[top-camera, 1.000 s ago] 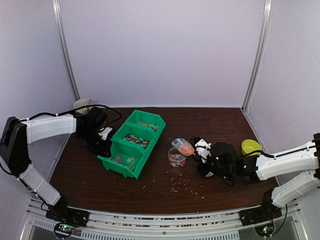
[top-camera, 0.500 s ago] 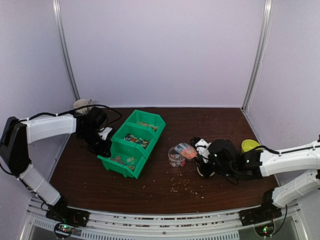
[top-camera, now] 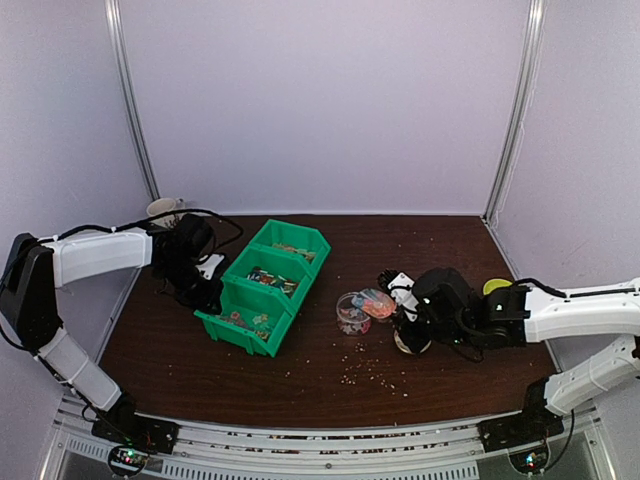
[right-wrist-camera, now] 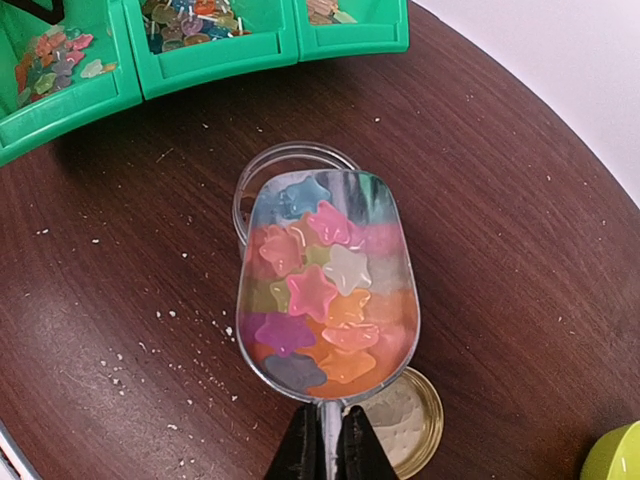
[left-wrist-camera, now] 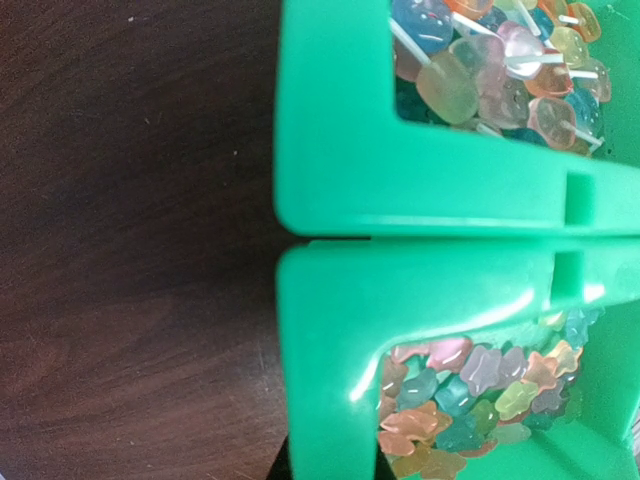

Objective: Pack the candies
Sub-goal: Place the fake candies in the packing box.

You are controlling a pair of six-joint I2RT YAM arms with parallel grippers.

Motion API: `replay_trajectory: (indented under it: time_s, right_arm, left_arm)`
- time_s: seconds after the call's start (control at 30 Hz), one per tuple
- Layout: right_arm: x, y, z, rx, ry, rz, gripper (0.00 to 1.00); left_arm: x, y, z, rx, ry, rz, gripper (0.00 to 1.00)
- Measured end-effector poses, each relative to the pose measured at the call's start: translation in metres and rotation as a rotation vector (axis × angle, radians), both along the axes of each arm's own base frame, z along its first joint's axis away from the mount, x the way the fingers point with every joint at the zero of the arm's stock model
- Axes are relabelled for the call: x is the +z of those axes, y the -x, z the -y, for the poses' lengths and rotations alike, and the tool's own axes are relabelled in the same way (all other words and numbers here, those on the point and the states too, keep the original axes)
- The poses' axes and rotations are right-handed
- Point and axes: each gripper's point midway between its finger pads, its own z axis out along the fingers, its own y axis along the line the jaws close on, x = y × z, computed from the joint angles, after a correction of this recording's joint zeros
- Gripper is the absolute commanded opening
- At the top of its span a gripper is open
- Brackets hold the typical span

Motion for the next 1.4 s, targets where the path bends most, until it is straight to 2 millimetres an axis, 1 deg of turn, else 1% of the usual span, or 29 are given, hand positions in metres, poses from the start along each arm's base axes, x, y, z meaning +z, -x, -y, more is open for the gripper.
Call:
replay_trajectory:
  time_s: [0.13,0.5,1.13,1.4]
  right_arm:
    - [0.001,0.002,0.0,0.0,0.025,-0.022,0.0]
    - [-0.008,0.005,0.005,-0.016,0.116,-0.091,0.0]
    - [0.007,0.008,0.008,-0.02,0.22,-0.162,0.0]
    - [0.017,0.009,0.01,-0.015,0.255,-0.176,0.0]
  left_arm:
    - [0.0,0.0,0.0,0.001,0.0,0.0,0.0]
    - [0.0,0.0,-0.001,0.001,-0.002,0.001,0.0]
    - [0.0,-0.001,-0.001,0.002,-0.005,0.002,0.0]
    - [0.0,-0.001,-0.002,0.004,-0.01,0.005,0.0]
